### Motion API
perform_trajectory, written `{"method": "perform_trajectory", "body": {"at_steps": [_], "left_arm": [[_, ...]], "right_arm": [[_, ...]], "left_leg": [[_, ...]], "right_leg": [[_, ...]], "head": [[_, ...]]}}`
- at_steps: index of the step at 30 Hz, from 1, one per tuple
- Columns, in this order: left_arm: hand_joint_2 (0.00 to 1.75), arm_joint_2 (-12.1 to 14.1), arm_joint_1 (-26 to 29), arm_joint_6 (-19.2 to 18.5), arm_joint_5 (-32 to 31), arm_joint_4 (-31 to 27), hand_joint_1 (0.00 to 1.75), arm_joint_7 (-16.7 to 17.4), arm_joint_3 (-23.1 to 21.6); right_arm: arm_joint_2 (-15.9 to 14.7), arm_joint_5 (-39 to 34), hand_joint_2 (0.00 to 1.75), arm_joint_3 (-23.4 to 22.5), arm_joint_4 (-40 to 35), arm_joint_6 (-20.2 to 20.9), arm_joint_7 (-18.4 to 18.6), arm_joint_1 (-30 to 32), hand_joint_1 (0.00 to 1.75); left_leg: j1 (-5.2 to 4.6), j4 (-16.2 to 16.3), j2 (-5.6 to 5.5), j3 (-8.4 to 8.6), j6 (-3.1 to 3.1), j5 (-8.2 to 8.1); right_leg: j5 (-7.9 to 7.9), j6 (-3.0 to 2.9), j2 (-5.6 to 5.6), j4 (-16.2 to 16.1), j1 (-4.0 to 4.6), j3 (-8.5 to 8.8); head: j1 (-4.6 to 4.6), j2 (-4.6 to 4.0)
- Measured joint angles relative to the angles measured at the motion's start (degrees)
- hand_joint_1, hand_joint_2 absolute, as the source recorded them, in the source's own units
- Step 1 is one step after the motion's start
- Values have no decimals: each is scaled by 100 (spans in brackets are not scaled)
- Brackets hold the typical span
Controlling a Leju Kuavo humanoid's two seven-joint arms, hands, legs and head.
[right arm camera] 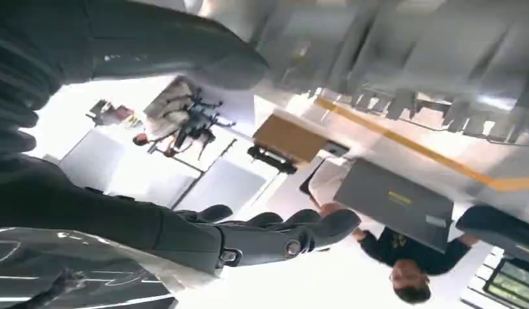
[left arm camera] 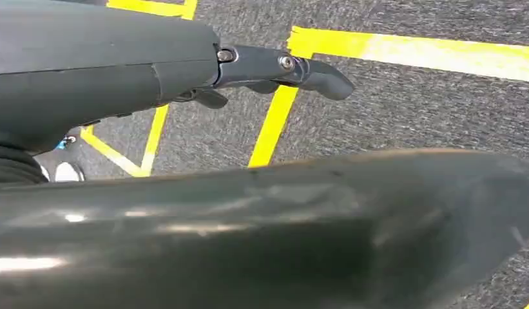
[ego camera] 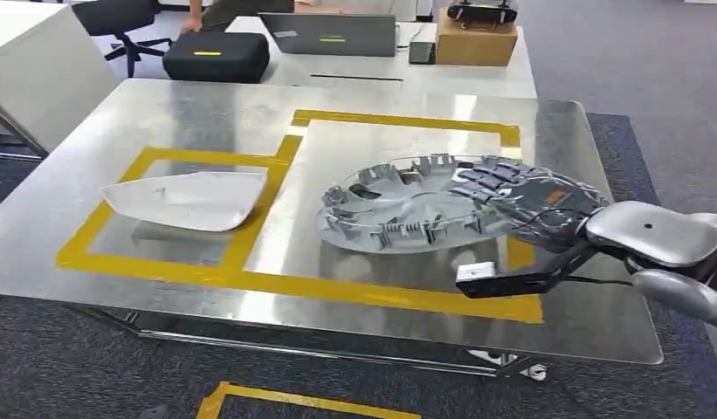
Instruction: Take the parts from the cabinet and place them on the table.
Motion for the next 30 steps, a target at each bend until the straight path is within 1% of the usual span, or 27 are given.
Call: {"method": "perform_trajectory", "body": {"at_steps": [2, 6, 8, 10, 13, 15, 16, 17, 18, 19, 21, 22, 24, 27, 28, 30], "left_arm": [[0, -9, 0, 13, 11, 0, 0, 0, 2], [0, -15, 0, 15, 17, 0, 0, 0, 4], [0, -15, -1, 15, 20, -2, 0, 0, 7], [0, -15, 3, 15, 31, 0, 0, 0, 7], [0, -15, 6, 15, 46, 0, 0, 0, 7], [0, -15, 3, 15, 48, 0, 0, 0, 4], [0, -15, 3, 15, 48, 0, 0, 0, 4], [0, -20, 0, 15, 44, 0, 0, 0, 4], [0, -33, 0, 18, 28, 0, 0, 0, 4], [0, -48, 4, 18, -2, 0, 0, 0, 4], [0, -68, 19, 18, -29, 0, 0, 2, -4], [0, -76, 9, 18, -48, 0, 0, 4, -7], [0, -94, -9, 18, -70, 0, 0, 4, -15], [0, -98, 10, 18, -77, 0, 0, -7, -20], [0, -98, 5, 18, -77, 0, 0, -30, -22], [0, -98, 1, 9, -87, 0, 0, -92, -44]], "right_arm": [[-48, 146, 175, -4, -130, -30, 2, 72, 0], [-142, 203, 175, -35, -299, -24, -17, 147, 0], [-195, 51, 175, -66, -339, -26, -15, 157, 0], [-295, -129, 175, -266, -376, -85, -7, 208, 0], [-354, -105, 175, -615, -376, -194, -33, 316, 0], [-365, -81, 175, -741, -376, -196, -50, 392, 0], [-367, -16, 175, -791, -376, -256, -20, 438, 0], [-356, 272, 175, -908, -400, -554, 116, 676, 0], [-242, 918, 175, -1208, -481, -1125, 261, 1137, 0], [-89, 1756, 175, -1565, -550, -1574, 284, 1645, 0], [278, 2875, 175, -2075, -675, -1967, 223, 2424, 0], [467, 3135, 175, -2253, -740, -2045, 188, 2717, 0], [717, 3341, 175, -2554, -841, -2052, 101, 3171, 0], [964, 3444, 175, -2975, -924, -2015, -51, 3606, 0], [1036, 3485, 0, -3087, -948, -2015, -94, 3721, 0], [1145, 3575, 0, -3252, -981, -2039, -133, 3903, 0]], "left_leg": [[0, 0, 0, 0, 0, 0], [0, 0, 0, 0, 0, -1], [0, 2, 0, 0, 1, 0], [0, 5, -1, -2, 1, 0], [0, 5, 1, -2, 2, -1], [0, 6, 1, -1, 3, -2], [0, 6, 1, -1, 3, -2], [6, 6, -2, 0, 3, -2], [20, 6, -17, 4, 5, -3], [24, 6, -27, 4, 6, -5], [22, 6, -23, -1, 10, -12], [22, 6, -22, -1, 12, -15], [22, 6, -26, -2, 12, -15], [22, 6, -21, -2, 12, -15], [22, 6, -21, -2, 12, -15], [21, 6, -21, -2, 12, -15]], "right_leg": [[0, 0, -1, 0, 0, 0], [0, 0, 2, 0, 0, 0], [0, 0, 1, 0, 0, 0], [0, 0, -4, -1, 0, 2], [1, 2, 2, 0, 0, 2], [2, 4, 2, -1, 0, 2], [3, 4, 1, -1, 0, 1], [2, 4, -7, -2, 3, 11], [-3, 2, -26, -9, 19, 28], [-5, 3, -40, -12, 25, 35], [-4, 3, -25, -11, 23, 24], [-5, 3, -24, -11, 23, 22], [-11, -3, -38, -11, 23, 22], [-11, -3, -24, -11, 24, 20], [-11, -3, -24, -11, 24, 20], [-11, -2, -26, -11, 23, 21]], "head": [[0, 0], [0, 0], [0, 0], [0, 0], [0, 0], [0, 0], [-2, 0], [-9, 0], [4, 0], [11, 0], [0, 0], [-7, 0], [-2, 0], [-2, 0], [0, 0], [0, 0]]}}
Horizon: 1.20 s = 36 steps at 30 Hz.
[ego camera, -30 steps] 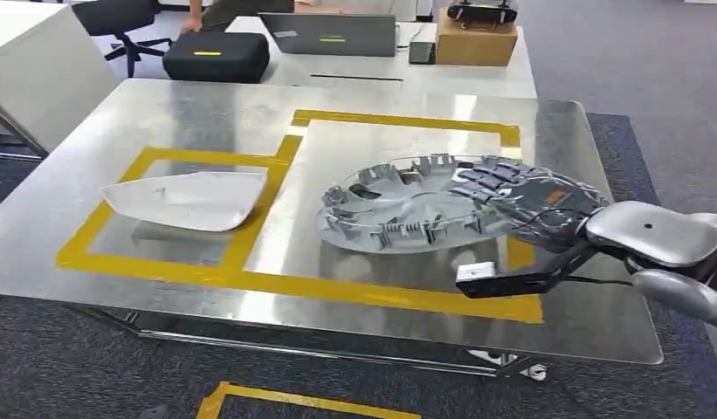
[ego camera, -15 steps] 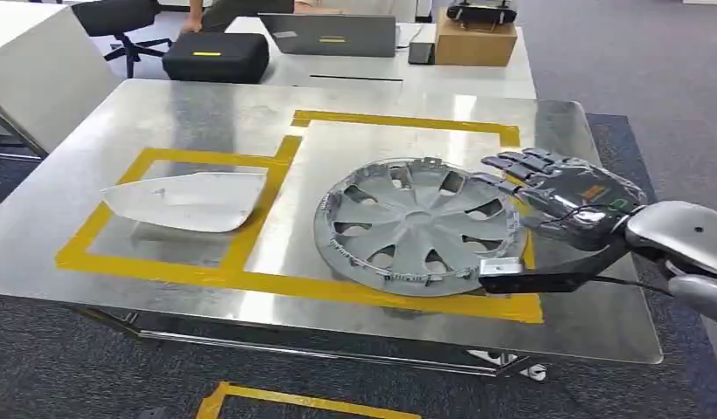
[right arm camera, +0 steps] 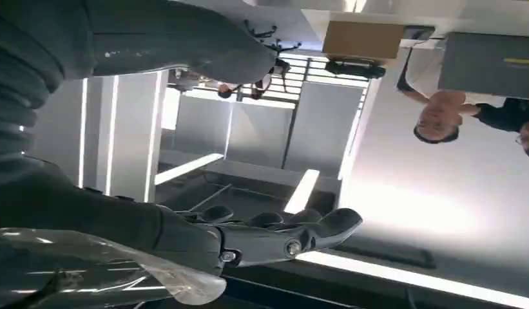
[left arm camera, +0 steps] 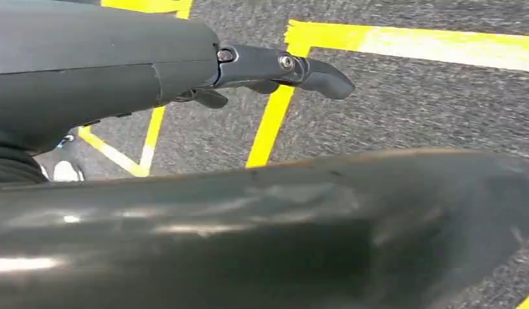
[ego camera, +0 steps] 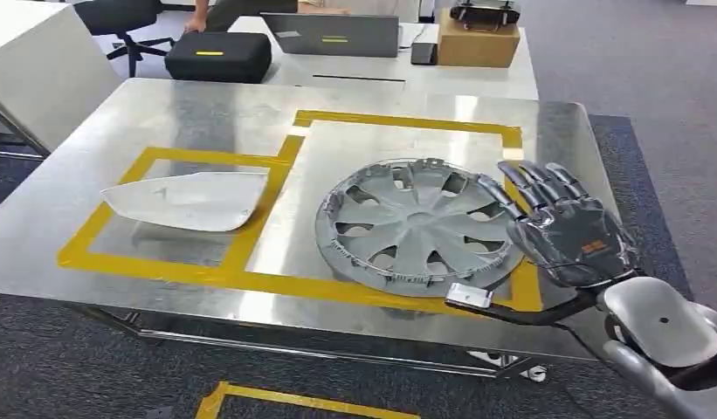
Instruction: Take the parts from the cabinet and place them on the table.
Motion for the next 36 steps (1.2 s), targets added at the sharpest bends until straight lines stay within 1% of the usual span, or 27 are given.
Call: {"method": "perform_trajectory", "body": {"at_steps": [3, 10, 18, 23, 27, 29, 30, 31, 32, 33, 34, 35, 36], "left_arm": [[0, 0, 0, -2, -15, -2, 0, -42, -15], [0, 0, 0, 24, -44, 0, 0, -59, -66], [0, 0, 0, 57, -101, -2, 0, -31, -114], [0, 7, 1, 70, -101, -2, 0, -13, -122], [0, 7, 2, 74, -101, -2, 0, -13, -138], [0, 7, 3, 74, -101, -2, 0, -11, -140], [0, 7, 0, 74, -101, -2, 0, -13, -140], [0, 4, -3, 74, -101, -2, 0, -11, -142], [0, 0, -8, 79, -101, 0, 0, -13, -146], [0, 4, -11, 90, -101, -2, 0, -11, -149], [0, 4, -9, 90, -101, -2, 0, -11, -149], [0, 0, -7, 92, -101, -2, 0, -11, -149], [0, 0, -6, 96, -103, -2, 0, -11, -149]], "right_arm": [[157, 162, 0, -190, -57, -94, -31, 245, 0], [415, 339, 0, -372, -181, -210, -33, 562, 0], [602, 385, 0, -460, -251, -241, -57, 736, 0], [674, 394, 0, -464, -251, -241, -72, 788, 0], [708, 396, 0, -464, -251, -241, -72, 796, 0], [719, 396, 0, -466, -254, -241, -72, 796, 0], [724, 396, 0, -468, -269, -243, -74, 796, 0], [724, 398, 0, -473, -282, -245, -75, 797, 0], [726, 396, 0, -475, -284, -249, -72, 798, 0], [726, 398, 175, -483, -286, -249, -73, 797, 0], [726, 398, 175, -497, -286, -249, -72, 808, 0], [726, 398, 175, -505, -286, -249, -72, 829, 0], [726, 398, 175, -508, -284, -247, -75, 852, 0]], "left_leg": [[-2, 1, 0, 0, 0, 0], [-4, 2, 1, 0, 0, 0], [-12, 11, 1, -1, 5, -4], [-29, 33, 1, -11, 30, -19], [-35, 88, 1, -39, 75, -44], [-45, 119, 0, -55, 112, -20], [-49, 97, 0, -55, 142, 4], [12, -4, 24, -41, 203, 77], [7, -29, 43, -52, 234, 107], [8, -29, 44, -79, 261, 125], [5, -29, 47, -110, 263, 140], [1, -27, 50, -145, 264, 160], [1, -25, 54, -180, 258, 185]], "right_leg": [[0, 1, 1, 0, -2, 0], [1, 1, 1, 0, -4, -1], [4, 6, 1, -2, -18, 0], [9, 19, 2, -2, -32, 0], [13, 62, 1, -2, -38, 0], [54, 115, 1, -11, -48, 5], [74, 146, 1, -30, -48, 13], [1, 165, 9, -4, -54, -4], [-159, 168, 30, 103, -52, -90], [-413, 167, 50, 422, -47, -209], [-683, 182, 61, 910, -51, -389], [-906, 200, 64, 1403, -50, -575], [-1008, 213, 66, 1732, -49, -685]], "head": [[0, 0], [-2, 0], [0, 0], [-2, 0], [-2, 0], [-2, 0], [-4, 0], [0, 0], [2, 0], [20, 0], [24, 0], [18, 0], [24, 0]]}}
